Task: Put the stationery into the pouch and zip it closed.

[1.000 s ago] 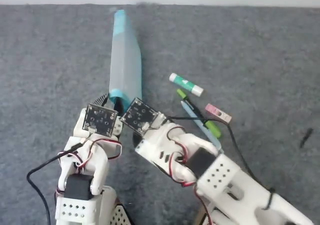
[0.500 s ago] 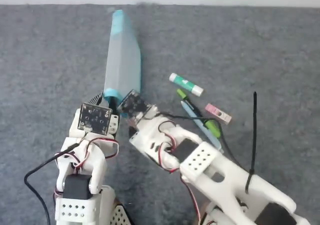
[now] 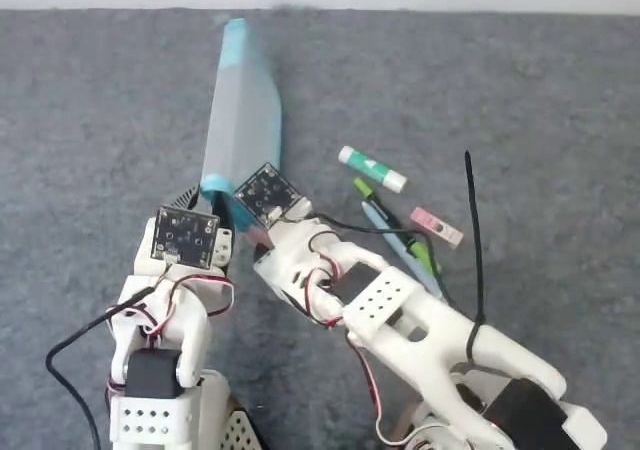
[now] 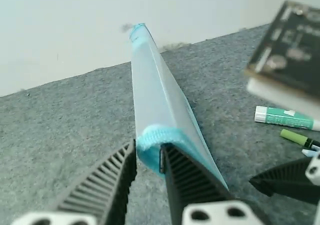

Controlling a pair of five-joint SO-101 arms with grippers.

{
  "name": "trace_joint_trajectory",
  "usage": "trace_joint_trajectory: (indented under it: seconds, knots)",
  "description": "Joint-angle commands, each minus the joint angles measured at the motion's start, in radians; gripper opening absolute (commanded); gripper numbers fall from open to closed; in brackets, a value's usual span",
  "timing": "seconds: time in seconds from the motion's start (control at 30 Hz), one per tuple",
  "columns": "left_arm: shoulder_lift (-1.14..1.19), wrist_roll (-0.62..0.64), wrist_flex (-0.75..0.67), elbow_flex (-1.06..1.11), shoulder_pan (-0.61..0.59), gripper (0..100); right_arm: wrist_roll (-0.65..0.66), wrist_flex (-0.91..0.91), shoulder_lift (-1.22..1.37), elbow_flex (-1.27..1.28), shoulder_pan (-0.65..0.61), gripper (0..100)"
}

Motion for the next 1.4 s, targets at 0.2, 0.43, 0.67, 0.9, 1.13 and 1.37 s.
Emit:
trace_joint_trajectory:
  seconds: [0.2,0.43,0.67,0.9,1.13,1.37]
  knots:
    - [-0.006,0.018,0.006,-0.047,-0.002,7,-0.006,-0.036,-0.01,-0.054,0.038,3.8]
    - [-0.008,0.052,0.015,-0.048,-0.02,7,0.103,0.061,0.068,-0.029,0.036,1.5]
    - [-0.014,0.158,0.029,-0.048,-0.153,22,0.176,0.3,0.191,-0.175,0.044,2.1]
    - [-0.014,0.166,0.029,-0.056,-0.175,26,0.218,0.532,0.374,-0.408,0.091,1.6]
    - [-0.014,0.301,0.026,-0.088,-0.305,26,0.224,0.71,0.495,-0.566,0.217,1.5]
    - [-0.012,0.301,0.029,-0.088,-0.31,26,0.224,0.734,0.498,-0.592,0.228,0.6]
